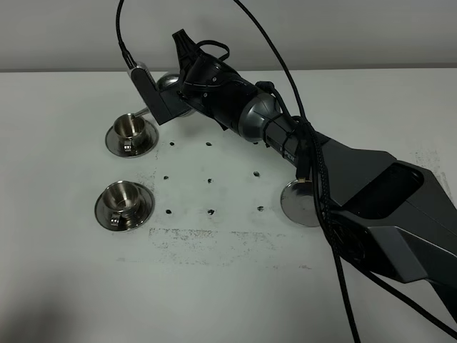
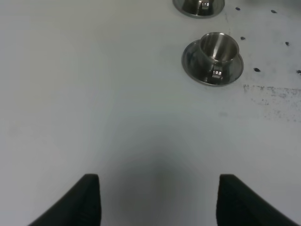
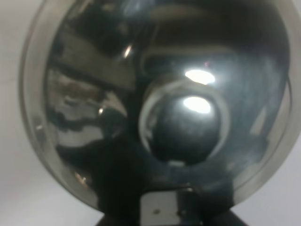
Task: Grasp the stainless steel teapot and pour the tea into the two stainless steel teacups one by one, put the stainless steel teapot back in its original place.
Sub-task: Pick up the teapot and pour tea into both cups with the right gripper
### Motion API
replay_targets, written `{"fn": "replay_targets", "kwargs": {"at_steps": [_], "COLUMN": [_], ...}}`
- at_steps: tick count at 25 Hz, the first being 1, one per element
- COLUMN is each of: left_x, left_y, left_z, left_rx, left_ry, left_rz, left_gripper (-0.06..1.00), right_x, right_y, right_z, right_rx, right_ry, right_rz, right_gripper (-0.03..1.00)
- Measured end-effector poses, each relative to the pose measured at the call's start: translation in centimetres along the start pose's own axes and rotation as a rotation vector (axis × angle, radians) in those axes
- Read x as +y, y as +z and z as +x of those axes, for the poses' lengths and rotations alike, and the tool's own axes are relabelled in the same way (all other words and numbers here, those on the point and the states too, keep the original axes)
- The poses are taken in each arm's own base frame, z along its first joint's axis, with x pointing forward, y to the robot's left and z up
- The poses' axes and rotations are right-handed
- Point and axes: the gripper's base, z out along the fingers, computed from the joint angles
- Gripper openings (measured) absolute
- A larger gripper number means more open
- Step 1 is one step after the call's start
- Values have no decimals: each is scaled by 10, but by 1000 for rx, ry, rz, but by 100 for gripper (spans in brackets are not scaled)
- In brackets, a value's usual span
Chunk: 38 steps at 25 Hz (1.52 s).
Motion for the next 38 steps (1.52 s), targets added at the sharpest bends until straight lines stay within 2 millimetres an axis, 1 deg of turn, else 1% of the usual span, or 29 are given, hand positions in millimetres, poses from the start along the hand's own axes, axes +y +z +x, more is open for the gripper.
{"fn": "replay_targets", "kwargs": {"at_steps": [12,18,38], "left_x": [0,0,0], "left_y": [0,0,0], "left_z": [0,0,0], "left_rx": [0,0,0], "left_ry": [0,0,0], "left_rz": [0,0,0], "left_gripper": [52,52,52], "right_x": [-2,-4,-10], "right_y": [0,-3,-3], "right_z": [0,-6,-5], "right_rx": [10,1,15], "right_ry": [-67,-89,-139], "right_rz": [19,46,107], "right_gripper": [18,18,18]}}
